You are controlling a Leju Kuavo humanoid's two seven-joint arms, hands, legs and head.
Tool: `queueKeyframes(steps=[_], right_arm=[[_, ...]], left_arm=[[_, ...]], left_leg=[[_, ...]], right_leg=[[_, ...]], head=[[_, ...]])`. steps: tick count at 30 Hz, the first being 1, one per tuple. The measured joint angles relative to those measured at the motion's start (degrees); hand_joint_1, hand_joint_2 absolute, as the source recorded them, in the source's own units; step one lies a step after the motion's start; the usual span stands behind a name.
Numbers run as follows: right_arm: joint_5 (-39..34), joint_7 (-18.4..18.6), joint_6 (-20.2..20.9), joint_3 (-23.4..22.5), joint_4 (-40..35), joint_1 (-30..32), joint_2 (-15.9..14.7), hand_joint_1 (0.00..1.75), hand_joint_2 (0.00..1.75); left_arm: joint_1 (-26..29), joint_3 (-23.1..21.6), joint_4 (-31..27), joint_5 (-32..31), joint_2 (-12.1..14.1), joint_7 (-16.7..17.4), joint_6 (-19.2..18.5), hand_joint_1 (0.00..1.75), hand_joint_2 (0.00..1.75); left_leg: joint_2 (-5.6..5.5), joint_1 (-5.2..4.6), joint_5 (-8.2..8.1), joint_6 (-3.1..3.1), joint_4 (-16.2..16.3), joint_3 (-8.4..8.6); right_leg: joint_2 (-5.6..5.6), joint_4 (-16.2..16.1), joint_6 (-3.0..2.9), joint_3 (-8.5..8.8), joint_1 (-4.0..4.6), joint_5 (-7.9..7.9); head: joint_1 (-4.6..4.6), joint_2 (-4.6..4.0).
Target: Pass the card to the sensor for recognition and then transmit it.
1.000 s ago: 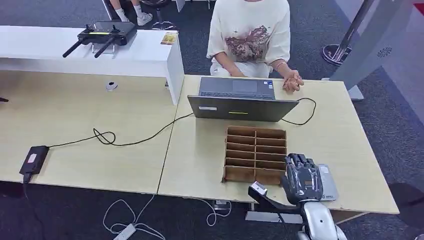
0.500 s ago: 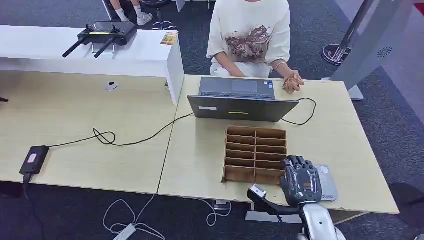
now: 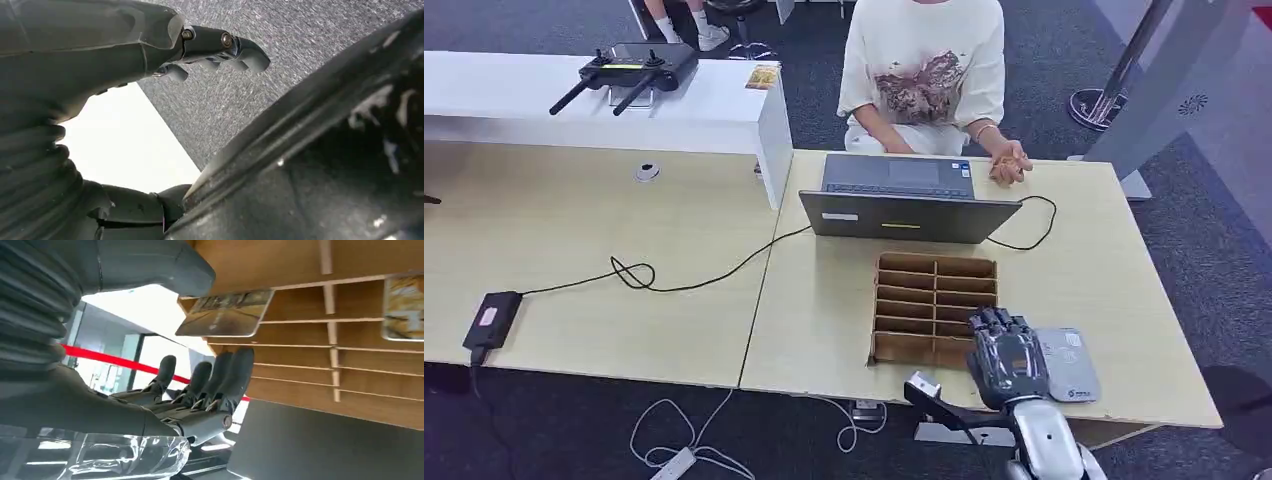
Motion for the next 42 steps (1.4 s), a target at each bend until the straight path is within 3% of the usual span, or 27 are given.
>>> queueKeyframes(steps=[3,21,27,29,42], right_arm=[[-0.41,0.33,0.0,0.54,0.56,-0.44,0.0,0.87,1.75],[-0.52,1.03,0.0,0.94,2.01,-1.08,-0.11,0.93,1.75],[-0.5,1.03,0.0,0.92,2.14,-1.34,-0.11,1.08,1.75],[-0.5,1.03,0.0,0.92,2.23,-1.48,-0.11,1.26,1.75],[0.0,1.29,-0.2,0.92,2.36,-1.9,-0.11,1.45,1.75]], left_arm=[[0.01,0.0,0.0,0.02,0.0,-0.04,-0.11,0.0,1.75],[0.04,0.0,0.0,0.09,0.0,-0.31,-0.09,0.0,1.75],[0.04,0.0,0.0,0.09,-0.02,-0.31,0.02,0.0,1.75],[0.04,0.0,0.0,0.09,-0.02,-0.31,0.07,0.0,1.75],[0.06,0.0,0.0,-0.02,-0.02,-0.59,0.09,0.0,1.75]], left_leg=[[0.0,0.0,0.0,0.0,0.0,0.0],[0.0,0.0,0.0,0.0,0.0,0.0],[0.0,0.0,0.0,0.0,0.0,0.0],[0.0,0.0,0.0,0.0,0.0,0.0],[0.0,0.0,0.0,0.0,0.0,0.0]], right_leg=[[0.0,0.0,0.0,0.0,0.0,0.0],[0.0,0.0,0.0,0.0,0.0,0.0],[0.0,0.0,0.0,0.0,0.0,0.0],[0.0,0.0,0.0,0.0,0.0,0.0],[0.0,0.0,0.0,0.0,0.0,0.0]], head=[[0.0,0.0],[0.0,0.0],[0.0,0.0],[0.0,0.0],[0.0,0.0]])
